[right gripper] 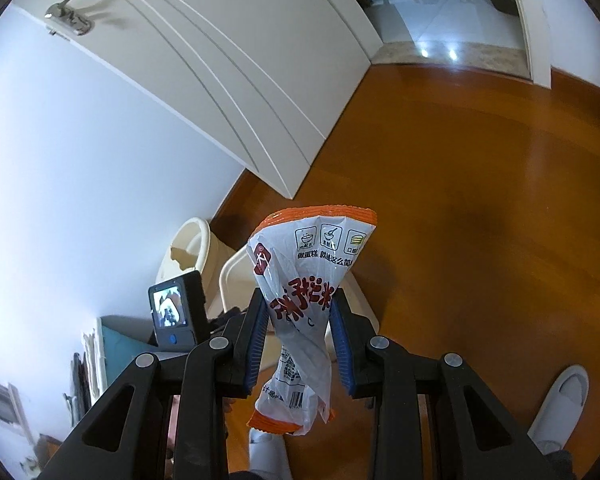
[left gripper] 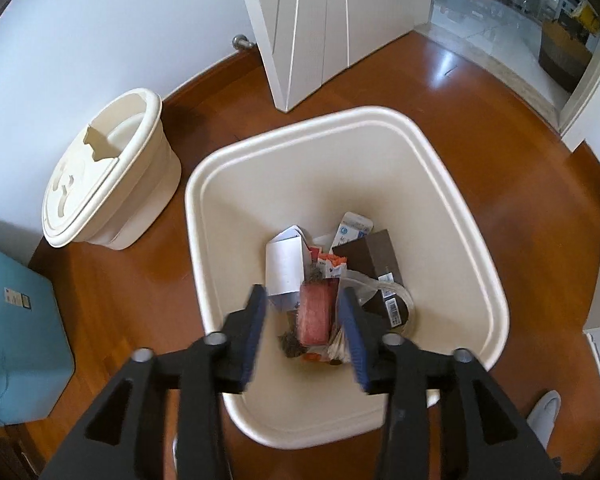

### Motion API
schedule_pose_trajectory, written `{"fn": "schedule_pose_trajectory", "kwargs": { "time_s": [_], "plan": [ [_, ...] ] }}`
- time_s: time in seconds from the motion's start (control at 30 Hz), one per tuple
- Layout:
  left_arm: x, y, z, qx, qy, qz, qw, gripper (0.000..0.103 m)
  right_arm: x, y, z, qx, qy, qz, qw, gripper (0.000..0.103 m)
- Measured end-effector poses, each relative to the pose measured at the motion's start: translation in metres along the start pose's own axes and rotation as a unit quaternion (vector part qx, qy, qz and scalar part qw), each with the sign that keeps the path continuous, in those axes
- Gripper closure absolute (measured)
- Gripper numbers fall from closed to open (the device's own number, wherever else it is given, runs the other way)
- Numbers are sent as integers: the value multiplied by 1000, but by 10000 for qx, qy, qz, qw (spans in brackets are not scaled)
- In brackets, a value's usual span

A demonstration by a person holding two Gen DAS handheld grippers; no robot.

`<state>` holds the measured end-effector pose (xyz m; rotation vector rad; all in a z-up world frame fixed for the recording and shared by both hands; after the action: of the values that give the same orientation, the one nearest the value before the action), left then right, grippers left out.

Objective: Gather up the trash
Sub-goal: 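Lower the snack wrapper into the wastebasket and open the right gripper, then grasp the metal clip with the right gripper while the left gripper reaches the black lighter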

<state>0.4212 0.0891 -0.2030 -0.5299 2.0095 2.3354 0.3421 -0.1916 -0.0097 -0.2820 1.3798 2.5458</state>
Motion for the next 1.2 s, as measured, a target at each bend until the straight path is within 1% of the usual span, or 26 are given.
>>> {"fn": "schedule_pose_trajectory", "kwargs": {
  "time_s": [0.03, 0.07, 0.17, 0.27, 0.33, 0.4, 0.43, 0.47, 0.5, 0.53, 0.6, 0.63, 0.67, 0.7, 0.77, 0.8, 0.83, 0.87, 0.9, 0.93, 0.97, 1.03, 1.07, 1.13, 1.17, 1.2],
  "plan": [
    [-1, 5, 1, 12, -43, -68, 10000, 38, -2, 0, 2, 5, 3, 13, 10000, 70],
    [-2, 10, 2, 34, -75, -146, 9999, 28, -3, -1, 4, 5, 8, 16, 10000, 70],
    [-1, 30, 10, -6, -103, -273, 9996, 28, -1, -3, 11, -20, 98, 47, 9999, 70],
    [5, 61, 24, 74, -67, -378, 9992, 28, -3, -7, 24, 176, 651, 31, 9977, 70],
    [11, 86, 43, 226, 149, -413, 9988, 28, 1, -17, 33, 368, 1109, 107, 9931, 70],
    [22, 104, 74, 292, 816, -536, 9948, 28, 6, -37, 37, 492, 1288, 304, 9900, 70],
    [37, 111, 94, 431, 1447, -567, 9869, 27, 6, -49, 41, 461, 1279, 393, 9899, 70],
    [55, 112, 109, 657, 1966, -586, 9765, 27, 5, -64, 47, 428, 1311, 476, 9893, 70],
    [74, 109, 118, 795, 2345, -592, 9671, 26, 2, -86, 56, 448, 1433, 594, 9869, 70],
    [99, 101, 127, 841, 2708, -543, 9574, 26, 0, -108, 64, 481, 1527, 720, 9845, 70],
    [147, 74, 136, 718, 3114, -293, 9471, 26, -5, -156, 75, 584, 1503, 1029, 9815, 70],
    [162, 60, 137, 629, 3177, -142, 9460, 26, -6, -176, 76, 656, 1475, 1140, 9803, 70],
    [178, 42, 139, 497, 3236, 77, 9449, 26, -7, -194, 78, 737, 1479, 1240, 9784, 70],
    [190, 27, 141, 445, 3291, 285, 9428, 26, -4, -214, 78, 839, 1520, 1369, 9753, 70],
    [205, 5, 142, 453, 3366, 639, 9384, 26, 1, -244, 78, 1012, 1550, 1599, 9696, 70],
    [209, -5, 142, 444, 3377, 770, 9370, 26, 4, -258, 76, 1091, 1534, 1748, 9664, 67],
    [209, -8, 141, 437, 3363, 797, 9374, 26, 6, -270, 73, 1166, 1508, 1890, 9633, 67],
    [206, -10, 138, 443, 3313, 793, 9391, 26, 9, -284, 66, 1251, 1431, 2077, 9596, 60],
    [201, -11, 135, 472, 3258, 757, 9412, 26, 10, -290, 61, 1313, 1355, 2148, 9583, 53],
    [194, -9, 129, 515, 3169, 682, 9446, 26, 9, -294, 56, 1374, 1263, 2182, 9579, 49],
    [188, -7, 124, 552, 3077, 611, 9479, 26, 8, -293, 54, 1379, 1190, 2154, 9594, 45],
    [180, -3, 114, 605, 2901, 485, 9539, 26, -1, -278, 53, 1272, 1126, 1921, 9665, 44],
    [181, -2, 113, 608, 2856, 439, 9554, 26, -7, -261, 54, 1195, 1092, 1649, 9729, 44],
    [184, -5, 109, 586, 2807, 400, 9572, 26, -16, -221, 50, 806, 796, 998, 9885, 43],
    [186, -10, 108, 567, 2805, 429, 9572, 26, -17, -197, 37, 685, 520, 599, 9945, 34],
    [192, -17, 107, 523, 2800, 504, 9572, 26, -13, -185, 19, 794, 224, 398, 9958, 20]
  ]
}}
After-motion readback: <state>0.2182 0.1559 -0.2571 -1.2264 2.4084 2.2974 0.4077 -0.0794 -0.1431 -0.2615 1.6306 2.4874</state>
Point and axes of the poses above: each gripper's, at about its wrist camera, not at the fingertips, and y roughly against the way its jaws point, z to its left, x to its underside, the point moved 6 cm from there along -y, roughly the way its jaws point, and after that the axes turned 8 degrees about z, right-handed, at the moved point
